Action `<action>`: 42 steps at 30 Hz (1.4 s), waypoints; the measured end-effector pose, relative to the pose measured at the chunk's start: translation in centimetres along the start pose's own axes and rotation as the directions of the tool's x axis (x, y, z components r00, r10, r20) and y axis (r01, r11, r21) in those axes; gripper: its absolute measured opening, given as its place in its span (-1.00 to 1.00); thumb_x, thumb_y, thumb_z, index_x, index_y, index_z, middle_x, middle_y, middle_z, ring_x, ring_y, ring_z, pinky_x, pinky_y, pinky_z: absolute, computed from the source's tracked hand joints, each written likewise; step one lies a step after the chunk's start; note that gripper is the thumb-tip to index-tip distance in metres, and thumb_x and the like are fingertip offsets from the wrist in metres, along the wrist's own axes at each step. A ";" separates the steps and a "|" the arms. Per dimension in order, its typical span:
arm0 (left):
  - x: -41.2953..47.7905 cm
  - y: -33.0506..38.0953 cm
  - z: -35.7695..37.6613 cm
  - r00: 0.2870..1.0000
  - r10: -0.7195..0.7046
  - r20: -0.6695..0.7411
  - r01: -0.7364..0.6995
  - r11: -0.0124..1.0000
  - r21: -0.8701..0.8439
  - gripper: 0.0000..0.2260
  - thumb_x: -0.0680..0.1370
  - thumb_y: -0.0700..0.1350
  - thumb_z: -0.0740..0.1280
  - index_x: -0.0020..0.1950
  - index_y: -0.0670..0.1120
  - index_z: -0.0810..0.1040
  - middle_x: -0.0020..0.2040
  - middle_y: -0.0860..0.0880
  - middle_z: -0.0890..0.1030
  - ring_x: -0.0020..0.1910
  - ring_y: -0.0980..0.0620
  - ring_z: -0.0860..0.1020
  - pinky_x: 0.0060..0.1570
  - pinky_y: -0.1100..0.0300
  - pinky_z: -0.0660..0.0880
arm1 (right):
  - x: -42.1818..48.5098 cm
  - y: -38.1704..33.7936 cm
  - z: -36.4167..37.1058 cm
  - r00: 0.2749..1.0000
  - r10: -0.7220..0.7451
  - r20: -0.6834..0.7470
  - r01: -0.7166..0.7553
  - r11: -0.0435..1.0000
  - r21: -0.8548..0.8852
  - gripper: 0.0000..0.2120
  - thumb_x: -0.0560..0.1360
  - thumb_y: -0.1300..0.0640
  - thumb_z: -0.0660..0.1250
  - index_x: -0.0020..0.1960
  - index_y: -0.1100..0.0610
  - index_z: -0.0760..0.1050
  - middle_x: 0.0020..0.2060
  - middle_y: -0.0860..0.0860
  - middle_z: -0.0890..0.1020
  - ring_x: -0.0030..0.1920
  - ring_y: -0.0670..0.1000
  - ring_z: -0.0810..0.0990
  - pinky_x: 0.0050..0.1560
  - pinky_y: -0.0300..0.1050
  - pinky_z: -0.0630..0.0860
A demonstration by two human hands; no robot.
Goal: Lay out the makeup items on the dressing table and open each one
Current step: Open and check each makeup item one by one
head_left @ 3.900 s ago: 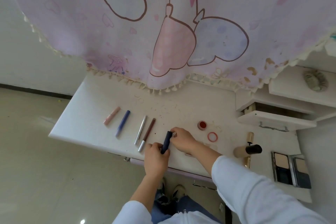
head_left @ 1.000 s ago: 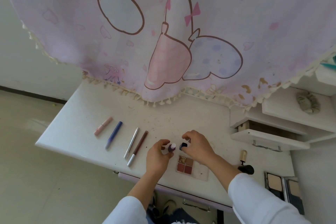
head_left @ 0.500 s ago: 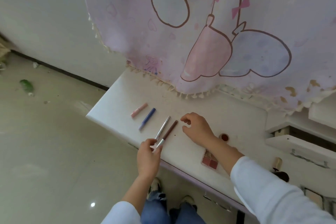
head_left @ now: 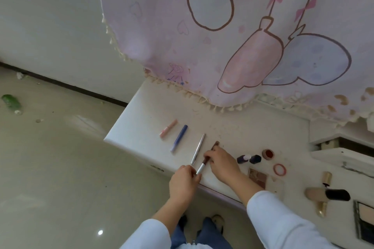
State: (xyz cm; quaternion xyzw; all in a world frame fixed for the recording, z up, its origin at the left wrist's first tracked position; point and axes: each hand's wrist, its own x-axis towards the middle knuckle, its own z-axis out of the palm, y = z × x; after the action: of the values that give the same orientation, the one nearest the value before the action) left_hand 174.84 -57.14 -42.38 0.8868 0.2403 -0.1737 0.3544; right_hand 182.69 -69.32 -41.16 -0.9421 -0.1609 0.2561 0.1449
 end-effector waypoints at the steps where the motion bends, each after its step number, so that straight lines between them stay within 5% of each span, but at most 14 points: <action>1: 0.1 -0.1 -0.3 0.999 0.025 0.022 -0.025 1.000 0.009 -0.84 0.50 0.02 0.30 -0.04 -0.03 0.58 -0.05 0.03 0.59 -0.09 0.03 0.54 -0.19 0.22 0.37 | -0.1 0.0 0.2 1.000 0.011 -0.012 -0.011 1.000 -0.002 -0.70 0.57 0.24 0.19 0.25 0.02 0.49 0.18 0.04 0.48 0.12 0.06 0.51 0.11 -0.07 0.50; 8: -0.1 -0.1 -3.7 0.982 0.173 0.074 -0.162 0.978 -0.134 -0.93 0.40 0.02 0.36 -0.23 0.05 0.55 -0.29 0.07 0.57 -0.32 0.14 0.50 -0.35 0.32 0.38 | -0.4 0.1 0.0 0.993 0.061 -0.096 -0.065 0.997 -0.041 -0.71 0.59 0.12 0.20 0.29 0.04 0.49 0.15 0.04 0.43 0.09 0.03 0.49 0.06 -0.11 0.52; 12: 0.4 0.6 -5.7 0.976 0.200 -0.081 -0.216 0.914 -0.343 -0.92 0.43 -0.02 0.40 -0.24 0.02 0.56 -0.30 0.07 0.58 -0.31 0.17 0.52 -0.34 0.41 0.39 | -0.8 -0.4 -0.8 0.985 0.095 -0.143 -0.097 0.995 -0.001 -0.69 0.60 0.07 0.20 0.33 0.02 0.47 0.31 0.08 0.41 0.27 0.07 0.44 0.19 -0.07 0.51; 16: 0.7 2.7 -6.3 0.972 0.142 -0.189 -0.227 0.785 -0.577 -0.95 0.49 -0.08 0.38 -0.16 -0.03 0.58 -0.20 0.10 0.63 -0.19 0.25 0.57 -0.22 0.47 0.44 | -1.2 -1.8 -0.8 0.983 0.124 -0.137 -0.099 0.980 0.173 -0.77 0.60 0.02 0.19 0.15 0.04 0.55 -0.02 0.05 0.58 -0.06 0.02 0.58 -0.06 -0.14 0.55; 20: 0.9 4.3 -5.5 0.984 0.112 -0.135 -0.173 0.740 -0.650 -0.98 0.50 -0.15 0.39 -0.13 -0.09 0.58 -0.18 0.10 0.64 -0.14 0.21 0.60 -0.19 0.44 0.48 | -1.9 -2.7 -1.1 0.963 0.201 -0.178 -0.126 0.923 0.363 -0.78 0.57 0.08 0.26 0.18 0.04 0.59 -0.03 0.02 0.61 -0.03 0.00 0.58 -0.01 -0.19 0.50; 23: 0.8 4.7 -4.9 0.995 0.060 -0.084 -0.102 0.703 -0.703 -0.90 0.51 -0.19 0.38 0.01 -0.14 0.61 -0.09 0.02 0.66 -0.05 0.10 0.61 0.00 0.33 0.51 | -2.6 -3.1 -1.3 0.960 0.248 -0.132 -0.121 0.789 0.602 -0.80 0.50 0.16 0.37 0.12 0.07 0.63 -0.05 -0.05 0.67 -0.04 -0.08 0.61 0.01 -0.26 0.51; 25: 0.8 5.0 -4.8 0.997 0.038 -0.060 -0.069 0.687 -0.723 -0.84 0.52 -0.18 0.37 0.09 -0.14 0.61 -0.03 -0.02 0.66 -0.02 0.05 0.61 0.03 0.25 0.50 | -2.9 -2.8 -1.5 0.964 0.253 -0.077 -0.144 0.748 0.648 -0.77 0.47 0.22 0.39 0.12 0.08 0.62 -0.06 -0.07 0.66 -0.03 -0.08 0.62 0.00 -0.31 0.51; 28: 1.0 5.6 -5.0 0.997 0.030 -0.067 -0.069 0.690 -0.720 -0.83 0.53 -0.20 0.35 0.11 -0.13 0.60 -0.07 -0.05 0.64 -0.12 0.04 0.57 -0.22 0.41 0.46 | -2.8 -1.4 -2.8 0.952 0.295 -0.080 -0.178 0.748 0.640 -0.69 0.44 0.33 0.32 0.14 0.10 0.59 -0.06 -0.05 0.62 -0.05 -0.11 0.58 -0.10 -0.39 0.46; 30: 0.9 5.9 -5.1 0.997 0.042 -0.059 -0.072 0.697 -0.713 -0.80 0.53 -0.21 0.35 0.15 -0.15 0.59 -0.08 -0.04 0.63 -0.20 0.08 0.54 -0.36 0.46 0.46 | -2.5 -0.6 -4.5 0.935 0.324 -0.143 -0.155 0.737 0.657 -0.74 0.44 0.31 0.32 0.09 0.11 0.60 -0.09 -0.04 0.63 -0.08 -0.09 0.58 -0.11 -0.35 0.47; 35: 0.7 6.6 -5.2 0.996 0.089 -0.028 -0.083 0.714 -0.695 -0.73 0.45 -0.18 0.46 0.13 -0.10 0.55 -0.11 0.00 0.66 -0.17 0.14 0.61 -0.32 0.51 0.48 | -1.1 -1.0 -8.9 0.962 0.239 -0.135 -0.044 0.618 0.785 -0.82 0.49 0.16 0.37 0.07 0.18 0.60 -0.26 0.03 0.64 -0.31 -0.03 0.61 -0.26 -0.21 0.51; 40: 0.5 7.5 -5.5 0.990 0.139 -0.020 -0.120 0.761 -0.637 -0.88 0.46 -0.16 0.45 -0.03 -0.09 0.60 -0.17 0.02 0.67 -0.36 0.17 0.56 -0.41 0.40 0.46 | -0.1 -1.4 -10.4 0.974 0.148 -0.175 0.017 0.714 0.700 -0.77 0.43 -0.01 0.46 -0.08 0.15 0.62 -0.41 -0.03 0.57 -0.46 -0.10 0.49 -0.38 -0.25 0.43; 42: 0.5 7.6 -5.5 0.984 0.172 -0.044 -0.163 0.778 -0.607 -0.89 0.49 -0.16 0.41 0.01 -0.04 0.61 -0.12 0.08 0.65 -0.24 0.20 0.59 -0.31 0.43 0.46 | 0.1 -1.2 -10.6 0.970 0.144 -0.194 0.029 0.730 0.683 -0.77 0.44 0.04 0.44 -0.15 0.23 0.60 -0.44 -0.03 0.56 -0.48 -0.11 0.47 -0.37 -0.24 0.43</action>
State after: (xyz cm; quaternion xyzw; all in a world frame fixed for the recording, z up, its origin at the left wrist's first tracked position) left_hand 180.22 -57.87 -34.70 0.7426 0.2009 -0.0614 0.6360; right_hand 188.14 -70.25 -31.98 -0.8511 -0.0080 0.1887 0.4898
